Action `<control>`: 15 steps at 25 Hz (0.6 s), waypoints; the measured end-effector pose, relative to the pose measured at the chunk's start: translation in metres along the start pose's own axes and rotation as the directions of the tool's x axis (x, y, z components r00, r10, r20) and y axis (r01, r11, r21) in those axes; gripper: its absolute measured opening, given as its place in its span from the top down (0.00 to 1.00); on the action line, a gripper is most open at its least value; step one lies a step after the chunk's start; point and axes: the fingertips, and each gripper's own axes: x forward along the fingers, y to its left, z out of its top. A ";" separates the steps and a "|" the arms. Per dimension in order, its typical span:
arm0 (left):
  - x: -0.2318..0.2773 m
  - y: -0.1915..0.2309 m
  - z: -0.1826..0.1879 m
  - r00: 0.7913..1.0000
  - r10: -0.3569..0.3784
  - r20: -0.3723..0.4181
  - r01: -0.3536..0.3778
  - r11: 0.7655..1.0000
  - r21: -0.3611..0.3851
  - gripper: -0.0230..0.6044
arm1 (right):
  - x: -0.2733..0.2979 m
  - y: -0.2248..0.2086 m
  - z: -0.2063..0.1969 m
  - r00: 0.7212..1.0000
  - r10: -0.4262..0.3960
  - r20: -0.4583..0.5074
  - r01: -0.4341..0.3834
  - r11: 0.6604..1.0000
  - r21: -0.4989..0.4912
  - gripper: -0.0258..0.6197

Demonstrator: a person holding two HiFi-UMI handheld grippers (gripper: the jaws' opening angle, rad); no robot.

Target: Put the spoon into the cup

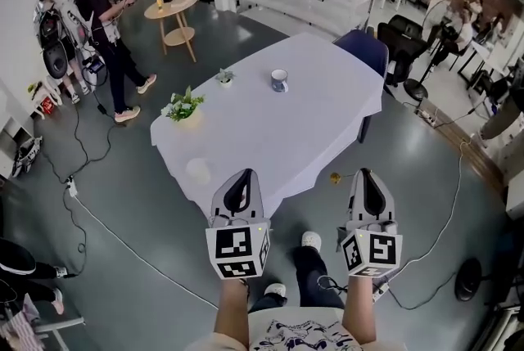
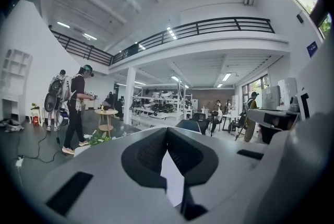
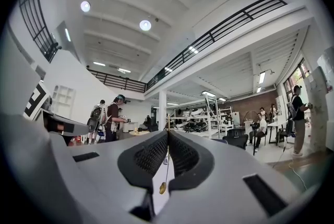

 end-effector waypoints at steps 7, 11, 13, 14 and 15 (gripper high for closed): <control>0.087 -0.006 0.011 0.999 0.052 0.004 -0.052 0.999 0.000 0.94 | 0.089 -0.045 -0.003 0.999 0.046 0.016 -0.047 0.999 0.012 0.93; 0.143 -0.021 0.023 0.995 0.097 0.004 -0.097 0.995 -0.002 0.94 | 0.142 -0.081 0.000 0.996 0.085 0.012 -0.085 0.996 0.022 0.93; 0.171 -0.028 0.029 0.993 0.117 0.009 -0.117 0.993 -0.005 0.94 | 0.169 -0.100 0.000 0.994 0.104 0.015 -0.104 0.994 0.023 0.93; 0.183 -0.029 0.032 0.992 0.128 0.013 -0.127 0.992 -0.009 0.94 | 0.182 -0.108 0.001 0.993 0.113 0.018 -0.113 0.993 0.023 0.93; 0.195 -0.030 0.035 0.990 0.138 0.017 -0.138 0.990 -0.013 0.94 | 0.194 -0.115 0.002 0.992 0.121 0.023 -0.121 0.992 0.022 0.93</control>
